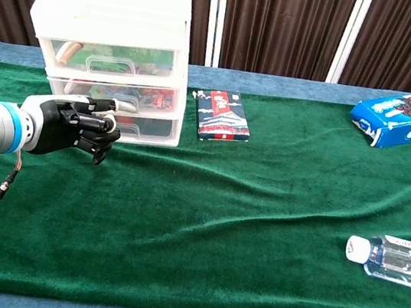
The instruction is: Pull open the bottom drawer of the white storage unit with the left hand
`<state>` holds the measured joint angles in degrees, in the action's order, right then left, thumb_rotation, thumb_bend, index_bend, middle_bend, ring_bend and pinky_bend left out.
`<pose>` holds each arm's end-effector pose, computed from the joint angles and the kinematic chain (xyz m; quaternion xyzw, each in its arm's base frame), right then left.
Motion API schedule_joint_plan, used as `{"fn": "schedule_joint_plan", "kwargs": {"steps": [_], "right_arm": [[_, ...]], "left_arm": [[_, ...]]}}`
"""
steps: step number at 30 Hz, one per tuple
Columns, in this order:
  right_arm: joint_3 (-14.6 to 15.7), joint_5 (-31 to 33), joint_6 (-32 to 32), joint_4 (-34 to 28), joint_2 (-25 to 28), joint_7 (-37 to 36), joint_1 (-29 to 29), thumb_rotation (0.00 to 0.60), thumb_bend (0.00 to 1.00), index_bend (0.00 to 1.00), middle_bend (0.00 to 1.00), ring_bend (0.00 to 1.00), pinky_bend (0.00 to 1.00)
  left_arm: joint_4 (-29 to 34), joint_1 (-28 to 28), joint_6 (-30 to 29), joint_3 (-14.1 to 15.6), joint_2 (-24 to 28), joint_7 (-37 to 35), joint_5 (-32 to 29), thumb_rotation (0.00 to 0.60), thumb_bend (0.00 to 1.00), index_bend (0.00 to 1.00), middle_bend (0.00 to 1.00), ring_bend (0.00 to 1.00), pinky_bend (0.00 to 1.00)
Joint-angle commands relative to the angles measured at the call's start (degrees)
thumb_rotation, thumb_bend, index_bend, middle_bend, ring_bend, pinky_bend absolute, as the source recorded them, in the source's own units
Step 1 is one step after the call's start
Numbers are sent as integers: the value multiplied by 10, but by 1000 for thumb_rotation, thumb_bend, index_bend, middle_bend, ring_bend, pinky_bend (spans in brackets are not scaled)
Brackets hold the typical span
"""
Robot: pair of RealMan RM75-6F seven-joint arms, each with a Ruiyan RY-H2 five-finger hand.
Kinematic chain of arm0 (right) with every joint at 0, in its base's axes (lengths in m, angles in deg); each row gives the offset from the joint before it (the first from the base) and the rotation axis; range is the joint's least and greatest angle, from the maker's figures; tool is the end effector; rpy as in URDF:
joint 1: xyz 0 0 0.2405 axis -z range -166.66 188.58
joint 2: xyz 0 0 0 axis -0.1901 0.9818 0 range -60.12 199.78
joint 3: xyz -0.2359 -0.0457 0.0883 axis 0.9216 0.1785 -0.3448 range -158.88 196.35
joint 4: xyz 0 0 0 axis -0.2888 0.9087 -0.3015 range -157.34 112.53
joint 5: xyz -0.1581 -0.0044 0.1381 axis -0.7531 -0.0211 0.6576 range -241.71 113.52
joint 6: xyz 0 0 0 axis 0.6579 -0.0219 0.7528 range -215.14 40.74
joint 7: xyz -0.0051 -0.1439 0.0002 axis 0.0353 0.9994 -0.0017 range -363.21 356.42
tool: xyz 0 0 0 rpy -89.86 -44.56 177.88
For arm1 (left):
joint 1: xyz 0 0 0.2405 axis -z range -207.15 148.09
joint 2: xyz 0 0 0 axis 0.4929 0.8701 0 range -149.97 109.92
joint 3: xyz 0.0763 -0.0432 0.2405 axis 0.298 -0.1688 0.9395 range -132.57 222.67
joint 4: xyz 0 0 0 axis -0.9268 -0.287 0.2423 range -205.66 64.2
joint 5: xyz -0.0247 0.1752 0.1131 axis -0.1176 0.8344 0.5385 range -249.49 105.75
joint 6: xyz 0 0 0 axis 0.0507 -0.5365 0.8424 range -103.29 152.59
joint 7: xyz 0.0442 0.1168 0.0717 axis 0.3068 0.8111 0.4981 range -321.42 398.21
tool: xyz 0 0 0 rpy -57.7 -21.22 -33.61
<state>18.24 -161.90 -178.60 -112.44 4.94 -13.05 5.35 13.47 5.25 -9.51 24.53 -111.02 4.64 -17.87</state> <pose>-0.2856 -0.1731 0.1550 0.6168 -0.3653 0.4854 0.5006 -0.1729 0.3324 -0.0445 -0.3838 -0.8040 -0.4253 0.1592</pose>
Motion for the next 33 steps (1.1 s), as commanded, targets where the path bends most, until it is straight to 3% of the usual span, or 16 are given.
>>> {"fn": "schedule_joint_plan", "kwargs": {"steps": [1, 26, 33], "right_arm": [[0, 0, 0, 0, 0, 0, 0, 600, 84, 0, 0, 0, 0], [-1, 0, -2, -1, 1, 2, 1, 600, 84, 0, 0, 0, 0], [-1, 2, -1, -1, 1, 2, 1, 600, 84, 0, 0, 0, 0]], "left_arm": [[0, -1, 1, 1, 1, -2, 3, 600, 996, 156, 827, 713, 660], [33, -32, -8, 24, 19, -39, 66, 600, 996, 159, 827, 713, 659], [52, -62, -97, 61, 21, 23, 134, 600, 987, 109, 827, 713, 659]]}}
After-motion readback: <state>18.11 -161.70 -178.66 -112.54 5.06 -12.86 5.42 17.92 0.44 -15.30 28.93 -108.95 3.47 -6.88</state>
